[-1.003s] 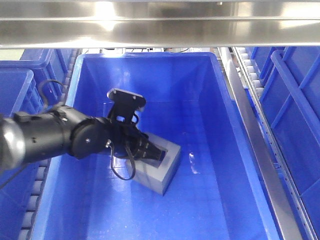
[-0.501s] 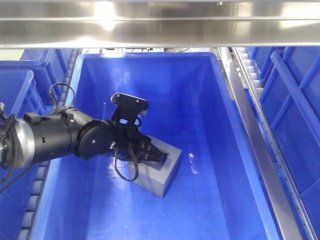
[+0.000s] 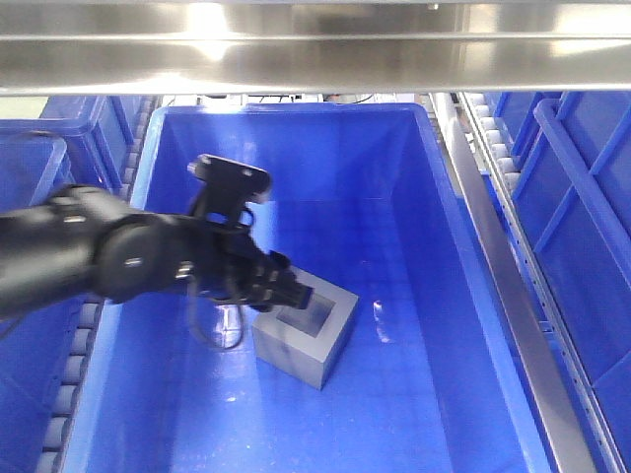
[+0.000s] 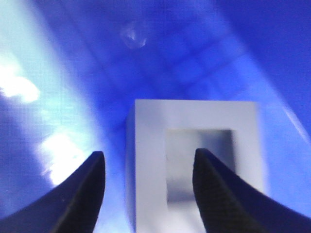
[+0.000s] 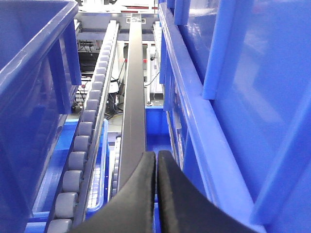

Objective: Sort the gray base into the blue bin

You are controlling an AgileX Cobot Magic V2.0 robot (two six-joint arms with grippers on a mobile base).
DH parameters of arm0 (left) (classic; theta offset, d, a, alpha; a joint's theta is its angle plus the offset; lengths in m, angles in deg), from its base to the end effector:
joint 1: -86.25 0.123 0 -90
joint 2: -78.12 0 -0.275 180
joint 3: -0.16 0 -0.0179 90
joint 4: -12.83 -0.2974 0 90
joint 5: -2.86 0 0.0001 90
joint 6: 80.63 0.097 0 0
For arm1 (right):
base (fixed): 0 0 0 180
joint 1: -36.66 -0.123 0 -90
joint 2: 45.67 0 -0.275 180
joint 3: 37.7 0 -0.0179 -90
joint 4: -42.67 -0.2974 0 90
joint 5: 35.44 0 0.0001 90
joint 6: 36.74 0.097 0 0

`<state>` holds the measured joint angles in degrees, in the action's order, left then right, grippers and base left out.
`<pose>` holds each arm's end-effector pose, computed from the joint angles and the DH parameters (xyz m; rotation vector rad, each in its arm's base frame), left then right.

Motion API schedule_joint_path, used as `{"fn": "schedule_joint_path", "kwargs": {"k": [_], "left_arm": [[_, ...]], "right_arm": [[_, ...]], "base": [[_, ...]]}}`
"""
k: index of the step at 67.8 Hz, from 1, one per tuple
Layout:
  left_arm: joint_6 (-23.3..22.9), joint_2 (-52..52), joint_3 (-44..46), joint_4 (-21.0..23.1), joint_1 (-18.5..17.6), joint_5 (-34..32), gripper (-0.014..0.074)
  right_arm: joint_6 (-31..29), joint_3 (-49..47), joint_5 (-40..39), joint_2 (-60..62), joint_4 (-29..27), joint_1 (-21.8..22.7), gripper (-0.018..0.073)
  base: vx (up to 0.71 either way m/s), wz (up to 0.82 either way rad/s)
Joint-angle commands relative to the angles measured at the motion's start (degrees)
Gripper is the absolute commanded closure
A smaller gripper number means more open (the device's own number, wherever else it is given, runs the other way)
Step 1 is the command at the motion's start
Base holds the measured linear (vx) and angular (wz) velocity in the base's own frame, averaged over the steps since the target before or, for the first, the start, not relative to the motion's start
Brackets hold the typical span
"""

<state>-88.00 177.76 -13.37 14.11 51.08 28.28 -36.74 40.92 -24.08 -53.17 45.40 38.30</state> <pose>0.3188 -0.2257 0.2208 0.5690 2.3837 -0.3557 0.1189 -0.0043 0.1842 -0.0084 1.7015 -0.0642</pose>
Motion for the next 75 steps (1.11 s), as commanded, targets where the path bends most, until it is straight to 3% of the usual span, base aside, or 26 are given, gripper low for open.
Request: {"fn": "schedule_joint_path", "kwargs": {"k": [1, 18, 39, 49, 55, 75], "left_arm": [[0.61, -6.37, -1.13, -0.04, -0.36, -2.59, 0.0199], [2.14, -20.38, -12.81, 0.01, -0.37, -6.21, 0.0199], [2.26, -44.12, -27.54, 0.01, -0.37, -6.87, 0.0199], [4.84, -56.91, -33.85, 0.01, -0.37, -6.82, 0.0199], [6.67, -63.71, -36.50, 0.01, -0.37, -6.67, 0.0199], [6.62, -78.96, -39.25, 0.42, -0.37, -0.95, 0.0201]], "right_arm": [[-0.69, 0.42, -4.06, 0.91, 0.27, -0.01, 0.0564], [-0.69, 0.42, -4.06, 0.91, 0.27, -0.01, 0.0564], [-0.69, 0.42, -4.17, 0.91, 0.27, -0.01, 0.0564], [-0.69, 0.42, -4.17, 0.91, 0.27, -0.01, 0.0564], [-0.69, 0.42, -4.17, 0.91, 0.27, -0.01, 0.0564], [-0.69, 0.42, -4.17, 0.91, 0.27, -0.01, 0.0564]], "base": [[0.00, 0.00], [0.00, 0.00], [0.00, 0.00], [0.00, 0.00], [0.00, 0.00], [0.00, 0.00]]}}
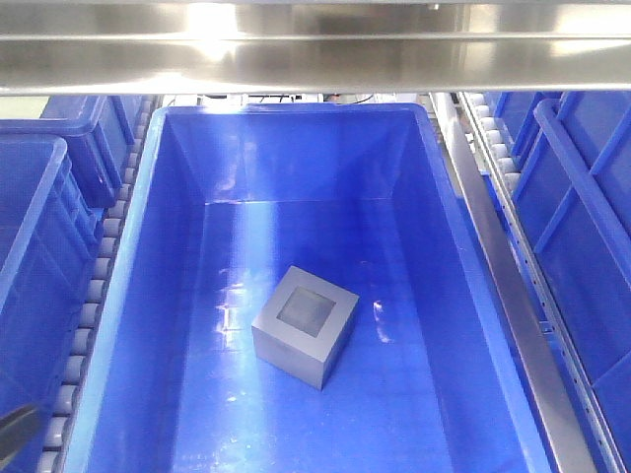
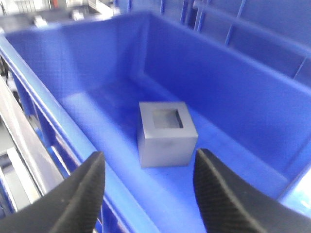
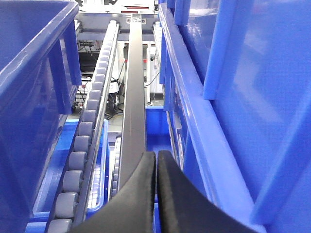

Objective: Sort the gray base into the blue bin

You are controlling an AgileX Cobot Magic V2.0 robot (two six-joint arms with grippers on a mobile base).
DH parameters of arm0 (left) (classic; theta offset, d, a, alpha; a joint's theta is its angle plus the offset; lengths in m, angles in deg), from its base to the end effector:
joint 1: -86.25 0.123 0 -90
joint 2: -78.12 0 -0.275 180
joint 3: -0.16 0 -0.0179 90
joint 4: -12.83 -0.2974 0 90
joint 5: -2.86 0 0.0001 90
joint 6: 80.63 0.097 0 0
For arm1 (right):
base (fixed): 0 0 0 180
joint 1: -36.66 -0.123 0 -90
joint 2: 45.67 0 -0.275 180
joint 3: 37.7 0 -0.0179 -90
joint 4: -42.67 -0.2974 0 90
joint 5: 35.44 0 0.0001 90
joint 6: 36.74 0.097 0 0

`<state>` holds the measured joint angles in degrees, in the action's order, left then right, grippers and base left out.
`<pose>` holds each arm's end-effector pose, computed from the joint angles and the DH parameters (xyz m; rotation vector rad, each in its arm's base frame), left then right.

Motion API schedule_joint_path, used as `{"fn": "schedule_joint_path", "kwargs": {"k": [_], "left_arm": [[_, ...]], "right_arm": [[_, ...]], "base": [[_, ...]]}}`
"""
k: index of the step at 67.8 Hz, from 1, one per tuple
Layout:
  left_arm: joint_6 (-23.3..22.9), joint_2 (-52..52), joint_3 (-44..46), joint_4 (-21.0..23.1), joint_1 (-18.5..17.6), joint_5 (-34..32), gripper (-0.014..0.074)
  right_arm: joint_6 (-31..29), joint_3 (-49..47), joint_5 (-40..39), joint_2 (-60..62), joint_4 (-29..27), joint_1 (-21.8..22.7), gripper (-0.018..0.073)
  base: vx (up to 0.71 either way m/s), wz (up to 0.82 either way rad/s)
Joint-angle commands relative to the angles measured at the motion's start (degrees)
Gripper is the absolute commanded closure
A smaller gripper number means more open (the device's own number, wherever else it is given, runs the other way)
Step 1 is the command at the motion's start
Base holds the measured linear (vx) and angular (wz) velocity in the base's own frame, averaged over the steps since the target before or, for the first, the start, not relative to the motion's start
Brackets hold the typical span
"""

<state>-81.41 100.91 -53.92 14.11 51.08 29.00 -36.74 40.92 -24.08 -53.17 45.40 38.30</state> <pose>0.1029 -0.0737 0.2926 0.5282 1.7444 -0.4697 0.1189 -0.0043 0.1842 -0.0084 1.7015 -0.0642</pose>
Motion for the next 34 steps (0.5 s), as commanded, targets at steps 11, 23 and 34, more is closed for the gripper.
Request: {"fn": "schedule_joint_path", "kwargs": {"k": [11, 23, 34], "left_arm": [[0.03, -5.20, 1.30, 1.08, -0.37, -0.24, 0.0242], [0.03, -5.27, 1.30, 0.88, -0.37, -0.24, 0.0463], [0.03, -5.27, 1.30, 0.33, -0.37, -0.24, 0.0606]], "right_arm": [[-0.69, 0.42, -4.12, 0.91, 0.27, -0.01, 0.0564], [-0.69, 0.42, -4.06, 0.91, 0.27, -0.01, 0.0564], [-0.69, 0.42, -4.06, 0.91, 0.27, -0.01, 0.0564]], "base": [[0.00, 0.00], [0.00, 0.00], [0.00, 0.00]]}}
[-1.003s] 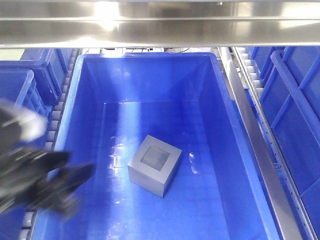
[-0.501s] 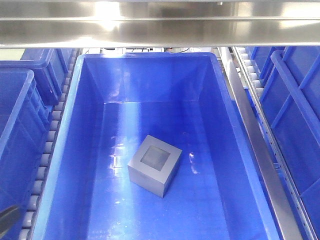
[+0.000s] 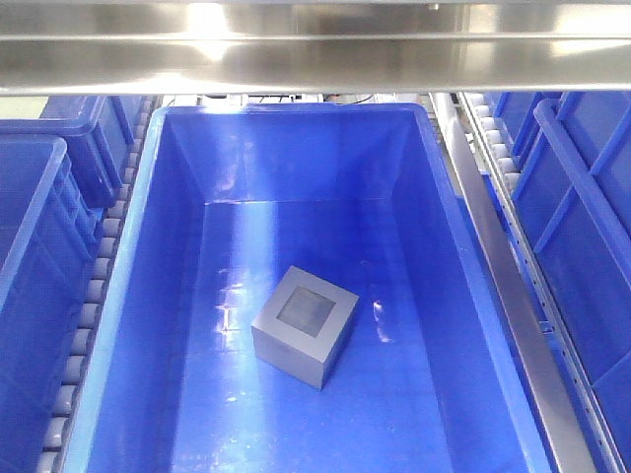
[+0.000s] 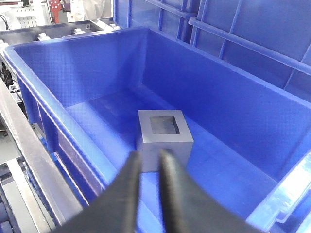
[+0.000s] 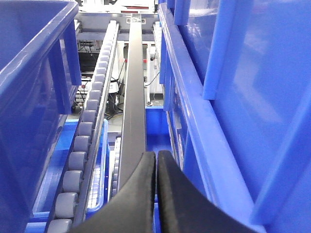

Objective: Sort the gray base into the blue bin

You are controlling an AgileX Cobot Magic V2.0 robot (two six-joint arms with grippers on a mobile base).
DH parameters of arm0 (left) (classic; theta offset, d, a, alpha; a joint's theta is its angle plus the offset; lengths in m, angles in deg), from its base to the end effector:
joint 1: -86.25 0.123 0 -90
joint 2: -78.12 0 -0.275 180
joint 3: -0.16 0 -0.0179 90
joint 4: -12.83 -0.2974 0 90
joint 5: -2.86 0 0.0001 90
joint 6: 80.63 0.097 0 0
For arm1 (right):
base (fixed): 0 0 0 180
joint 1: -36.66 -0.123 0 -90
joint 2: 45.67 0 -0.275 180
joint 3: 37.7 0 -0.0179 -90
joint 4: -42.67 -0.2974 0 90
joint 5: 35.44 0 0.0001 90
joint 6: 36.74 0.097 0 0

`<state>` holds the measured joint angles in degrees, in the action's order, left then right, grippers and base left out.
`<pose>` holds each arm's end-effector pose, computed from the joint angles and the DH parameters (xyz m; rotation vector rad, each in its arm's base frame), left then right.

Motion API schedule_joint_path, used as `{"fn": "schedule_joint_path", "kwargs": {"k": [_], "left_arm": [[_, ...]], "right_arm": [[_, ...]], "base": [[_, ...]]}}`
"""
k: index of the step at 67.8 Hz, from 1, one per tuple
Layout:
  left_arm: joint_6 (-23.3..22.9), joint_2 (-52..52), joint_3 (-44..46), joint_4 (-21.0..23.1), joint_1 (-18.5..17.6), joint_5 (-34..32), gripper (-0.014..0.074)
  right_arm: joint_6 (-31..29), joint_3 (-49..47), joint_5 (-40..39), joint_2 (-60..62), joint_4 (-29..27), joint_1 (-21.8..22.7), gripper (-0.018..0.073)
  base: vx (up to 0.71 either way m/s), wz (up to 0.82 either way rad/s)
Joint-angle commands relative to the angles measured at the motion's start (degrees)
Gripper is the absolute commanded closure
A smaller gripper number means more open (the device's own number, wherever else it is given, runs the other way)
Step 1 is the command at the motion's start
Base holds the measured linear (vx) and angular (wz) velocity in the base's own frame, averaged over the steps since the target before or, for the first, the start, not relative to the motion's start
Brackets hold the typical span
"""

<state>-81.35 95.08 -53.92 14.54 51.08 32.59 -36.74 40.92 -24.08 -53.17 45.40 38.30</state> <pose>0.0872 -0.0632 0.2986 0.5166 1.7076 -0.4857 0.1189 -0.0043 0.1842 -0.0084 1.7015 -0.0642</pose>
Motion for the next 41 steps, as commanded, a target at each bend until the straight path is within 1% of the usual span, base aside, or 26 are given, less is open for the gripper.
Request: {"fn": "schedule_joint_path", "kwargs": {"k": [1, 32, 41], "left_arm": [[-0.03, 0.56, 1.30, -0.10, -0.37, -3.83, 0.0605], [-0.03, 0.56, 1.30, -0.02, -0.37, -3.40, 0.0605], [0.06, 0.56, 0.16, -0.29, 0.09, -5.26, 0.0605]], "right_arm": [[-0.69, 0.42, -4.06, 0.91, 0.27, -0.01, 0.0564], [-0.69, 0.42, -4.11, 0.91, 0.27, -0.01, 0.0564], [-0.69, 0.42, -4.11, 0.91, 0.27, -0.01, 0.0564]], "base": [[0.00, 0.00], [0.00, 0.00], [0.00, 0.00]]}}
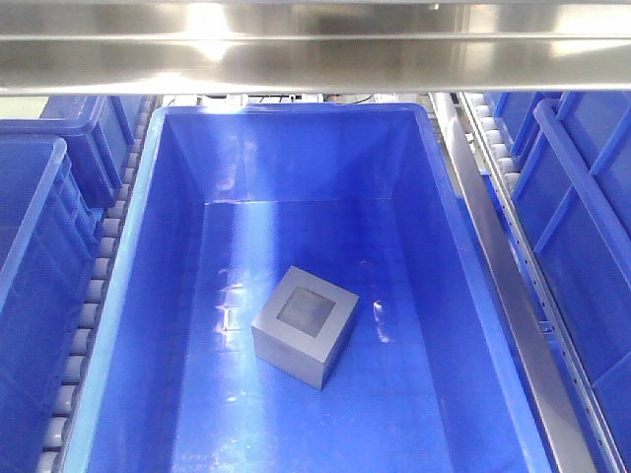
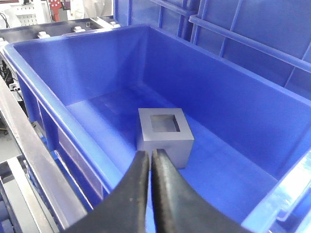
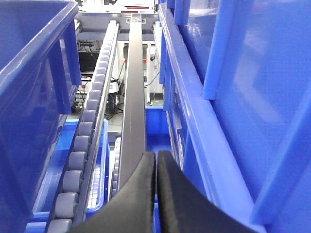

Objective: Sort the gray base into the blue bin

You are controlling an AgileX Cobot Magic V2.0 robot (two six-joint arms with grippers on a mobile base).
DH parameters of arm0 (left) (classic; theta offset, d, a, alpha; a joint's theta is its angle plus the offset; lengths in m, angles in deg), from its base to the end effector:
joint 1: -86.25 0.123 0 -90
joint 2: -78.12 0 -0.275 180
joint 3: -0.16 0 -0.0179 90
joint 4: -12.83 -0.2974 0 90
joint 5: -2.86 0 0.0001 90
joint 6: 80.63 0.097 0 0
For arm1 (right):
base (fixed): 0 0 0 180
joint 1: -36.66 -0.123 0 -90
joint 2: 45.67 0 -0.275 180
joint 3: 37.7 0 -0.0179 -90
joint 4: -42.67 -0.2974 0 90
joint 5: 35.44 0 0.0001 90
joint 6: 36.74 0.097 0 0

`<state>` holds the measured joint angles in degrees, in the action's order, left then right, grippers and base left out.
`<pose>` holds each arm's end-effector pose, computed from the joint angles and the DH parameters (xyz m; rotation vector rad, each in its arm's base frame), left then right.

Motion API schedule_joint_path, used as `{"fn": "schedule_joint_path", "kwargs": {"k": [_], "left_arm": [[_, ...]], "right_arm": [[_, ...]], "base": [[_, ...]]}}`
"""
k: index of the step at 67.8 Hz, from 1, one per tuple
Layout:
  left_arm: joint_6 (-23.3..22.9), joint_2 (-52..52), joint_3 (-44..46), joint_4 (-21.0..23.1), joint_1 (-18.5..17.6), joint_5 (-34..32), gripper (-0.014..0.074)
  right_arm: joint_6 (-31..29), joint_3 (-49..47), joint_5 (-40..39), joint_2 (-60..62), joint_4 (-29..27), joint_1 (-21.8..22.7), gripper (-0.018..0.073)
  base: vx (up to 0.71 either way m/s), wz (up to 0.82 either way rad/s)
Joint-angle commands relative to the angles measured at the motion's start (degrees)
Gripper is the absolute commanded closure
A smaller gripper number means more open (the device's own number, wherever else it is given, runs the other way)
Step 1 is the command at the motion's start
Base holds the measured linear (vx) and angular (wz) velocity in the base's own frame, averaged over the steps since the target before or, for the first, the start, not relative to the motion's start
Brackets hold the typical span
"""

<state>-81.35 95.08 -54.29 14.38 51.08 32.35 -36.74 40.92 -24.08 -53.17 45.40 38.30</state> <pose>0.0878 -0.0635 0.2966 0.5182 1.7092 -0.4823 0.1189 -0.0043 0.1842 -0.0084 1.7015 -0.0642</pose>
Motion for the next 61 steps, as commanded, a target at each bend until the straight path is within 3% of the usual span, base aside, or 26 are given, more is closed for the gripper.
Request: {"fn": "schedule_joint_path", "kwargs": {"k": [1, 6, 21, 34, 46, 50, 61], "left_arm": [[0.23, 0.56, 0.36, -0.45, 0.40, -5.67, 0.0605], [0.72, 0.56, -1.04, -1.55, 3.73, -7.71, 0.0605], [0.41, 0.56, -6.49, -1.55, 21.09, -16.02, 0.0603], [0.41, -4.71, -14.83, -1.55, 32.13, -25.49, 0.0603], [-0.06, -10.40, -23.50, -1.55, 35.67, -31.52, 0.0603], [-0.22, -10.56, -23.37, -1.55, 35.67, -28.60, 0.0603], [0.37, -10.56, -23.42, -1.55, 36.20, -29.49, 0.0603]], "right_arm": [[-0.69, 0.42, -4.11, 0.91, 0.27, -0.01, 0.0564], [-0.69, 0.42, -4.11, 0.91, 0.27, -0.01, 0.0564], [-0.69, 0.42, -4.11, 0.91, 0.27, -0.01, 0.0564], [-0.69, 0.42, -4.11, 0.91, 0.27, -0.01, 0.0564], [-0.69, 0.42, -4.11, 0.91, 0.27, -0.01, 0.0564], [-0.69, 0.42, -4.14, 0.91, 0.27, -0.01, 0.0564], [-0.69, 0.42, -4.10, 0.91, 0.27, -0.01, 0.0564]], "base": [[0.00, 0.00], [0.00, 0.00], [0.00, 0.00], [0.00, 0.00], [0.00, 0.00], [0.00, 0.00], [0.00, 0.00]]}}
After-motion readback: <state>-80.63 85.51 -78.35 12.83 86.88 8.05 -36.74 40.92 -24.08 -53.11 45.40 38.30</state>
